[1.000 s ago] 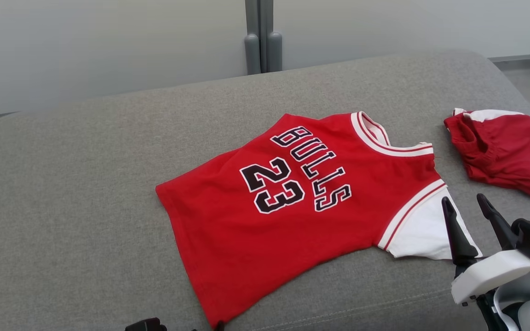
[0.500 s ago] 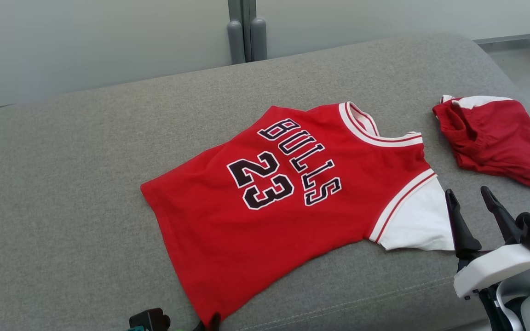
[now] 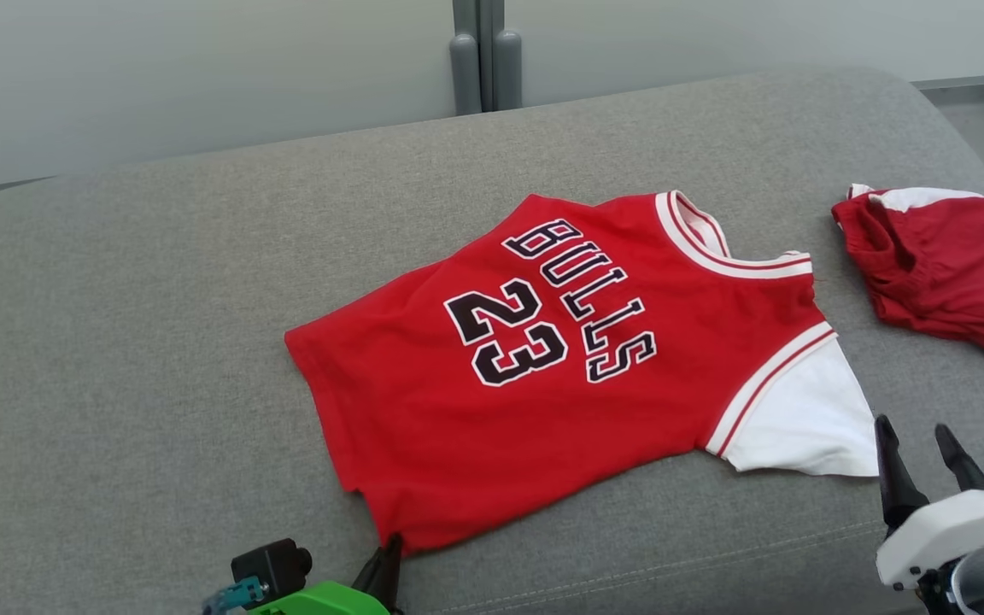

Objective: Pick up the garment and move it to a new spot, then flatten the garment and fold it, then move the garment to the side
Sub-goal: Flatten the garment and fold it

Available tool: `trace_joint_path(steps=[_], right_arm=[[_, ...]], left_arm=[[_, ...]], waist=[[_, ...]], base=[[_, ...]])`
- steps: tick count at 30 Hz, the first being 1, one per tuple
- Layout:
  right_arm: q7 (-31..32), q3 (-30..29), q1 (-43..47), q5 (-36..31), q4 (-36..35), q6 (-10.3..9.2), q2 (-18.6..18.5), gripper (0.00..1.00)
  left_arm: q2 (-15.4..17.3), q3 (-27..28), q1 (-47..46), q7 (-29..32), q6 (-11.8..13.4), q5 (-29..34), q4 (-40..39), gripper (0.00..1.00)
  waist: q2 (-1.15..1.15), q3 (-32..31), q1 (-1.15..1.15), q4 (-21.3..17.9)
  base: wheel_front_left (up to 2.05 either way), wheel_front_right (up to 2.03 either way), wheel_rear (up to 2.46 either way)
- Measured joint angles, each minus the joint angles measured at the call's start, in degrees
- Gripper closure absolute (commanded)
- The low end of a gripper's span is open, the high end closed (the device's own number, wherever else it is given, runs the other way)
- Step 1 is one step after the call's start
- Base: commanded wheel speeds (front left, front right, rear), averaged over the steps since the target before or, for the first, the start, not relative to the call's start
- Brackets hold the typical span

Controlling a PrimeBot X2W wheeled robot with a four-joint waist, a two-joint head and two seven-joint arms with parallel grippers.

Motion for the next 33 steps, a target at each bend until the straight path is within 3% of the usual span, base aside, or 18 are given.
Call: trace_joint_path(steps=[10,14,21,22,25,26,33], right_arm=[[-1.01,-6.39,-3.18,5.86,18.15,-0.02,1.98,0.00],[-1.08,-6.14,-6.98,8.76,25.97,-0.03,1.90,0.00],[-2.55,-3.12,-10.47,11.70,32.85,-0.03,1.19,0.00],[-2.82,-2.79,-10.84,12.32,33.54,-0.03,1.10,0.05],[-3.31,-1.90,-12.31,14.10,35.83,-0.03,0.53,0.33],[-3.47,-1.54,-12.83,14.69,36.59,-0.03,0.29,0.50],[-2.96,2.26,-15.58,17.73,41.72,-0.03,-1.23,0.72]], left_arm=[[4.15,0.78,1.42,0.45,3.64,1.24,-10.11,1.00],[5.12,0.31,1.62,1.56,5.19,2.01,-13.74,1.00],[5.61,-0.34,2.17,2.40,6.46,2.61,-16.25,1.00],[5.69,-0.36,2.31,2.43,6.52,2.61,-16.44,1.00],[5.99,-0.38,2.38,2.46,6.82,2.63,-16.82,1.00],[6.08,-0.36,2.40,2.46,6.98,2.66,-16.91,1.00],[6.89,-0.20,2.64,2.83,7.25,2.70,-17.29,1.00]], waist=[[0.00,0.68,0.00,2.72],[0.00,1.27,0.00,3.52],[0.00,1.33,0.00,3.88],[0.00,1.30,0.00,3.83],[0.00,1.26,0.00,3.68],[0.00,1.24,0.00,3.62],[0.00,1.09,0.00,3.36]], base=[[0.00,0.00,0.00],[0.00,0.00,0.00],[0.00,0.00,0.00],[0.00,0.00,0.00],[0.00,0.00,0.00],[0.00,0.00,0.00],[0.00,0.00,0.00]])
